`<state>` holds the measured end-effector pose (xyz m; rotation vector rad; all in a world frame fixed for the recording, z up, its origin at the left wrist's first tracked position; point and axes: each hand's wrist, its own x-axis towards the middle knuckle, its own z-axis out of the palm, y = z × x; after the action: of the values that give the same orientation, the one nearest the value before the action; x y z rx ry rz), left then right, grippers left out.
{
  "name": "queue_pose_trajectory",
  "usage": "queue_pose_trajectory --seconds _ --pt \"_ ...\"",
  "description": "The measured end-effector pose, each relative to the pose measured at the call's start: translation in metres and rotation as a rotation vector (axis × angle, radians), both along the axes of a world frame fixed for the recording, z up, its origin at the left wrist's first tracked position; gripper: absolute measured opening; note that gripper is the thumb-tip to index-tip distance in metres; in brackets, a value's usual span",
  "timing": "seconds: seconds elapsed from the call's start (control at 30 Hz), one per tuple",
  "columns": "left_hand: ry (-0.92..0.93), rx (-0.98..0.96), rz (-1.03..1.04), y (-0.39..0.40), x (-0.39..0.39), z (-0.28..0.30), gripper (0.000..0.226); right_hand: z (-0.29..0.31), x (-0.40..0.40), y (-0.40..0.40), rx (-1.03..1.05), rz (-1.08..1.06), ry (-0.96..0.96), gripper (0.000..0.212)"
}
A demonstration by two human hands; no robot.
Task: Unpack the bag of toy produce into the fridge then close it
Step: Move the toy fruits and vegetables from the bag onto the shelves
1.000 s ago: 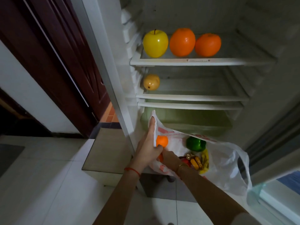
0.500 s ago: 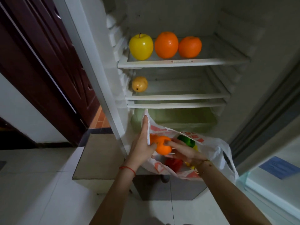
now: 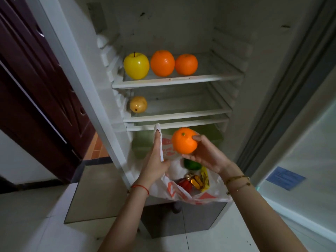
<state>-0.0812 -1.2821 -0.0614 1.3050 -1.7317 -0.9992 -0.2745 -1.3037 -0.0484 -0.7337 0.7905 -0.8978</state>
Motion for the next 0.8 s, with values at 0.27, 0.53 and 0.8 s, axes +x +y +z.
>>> queue_pose_trajectory --seconds 0.27,0.53,0.8 --pt "0.064 0.033 0.017 -0.010 -0.006 0.000 0.119 0.086 -0.012 -0.031 -0.396 -0.637 0.273 0.061" --pt "0.053 0.032 -0.025 -0.014 -0.005 0.000 0.118 0.143 -0.019 -0.085 -0.663 -0.957 0.556 0.072" --pt "-0.017 -0.003 -0.024 -0.017 -0.007 0.006 0.119 0.145 -0.026 -0.133 -0.657 -0.946 0.877 0.064"
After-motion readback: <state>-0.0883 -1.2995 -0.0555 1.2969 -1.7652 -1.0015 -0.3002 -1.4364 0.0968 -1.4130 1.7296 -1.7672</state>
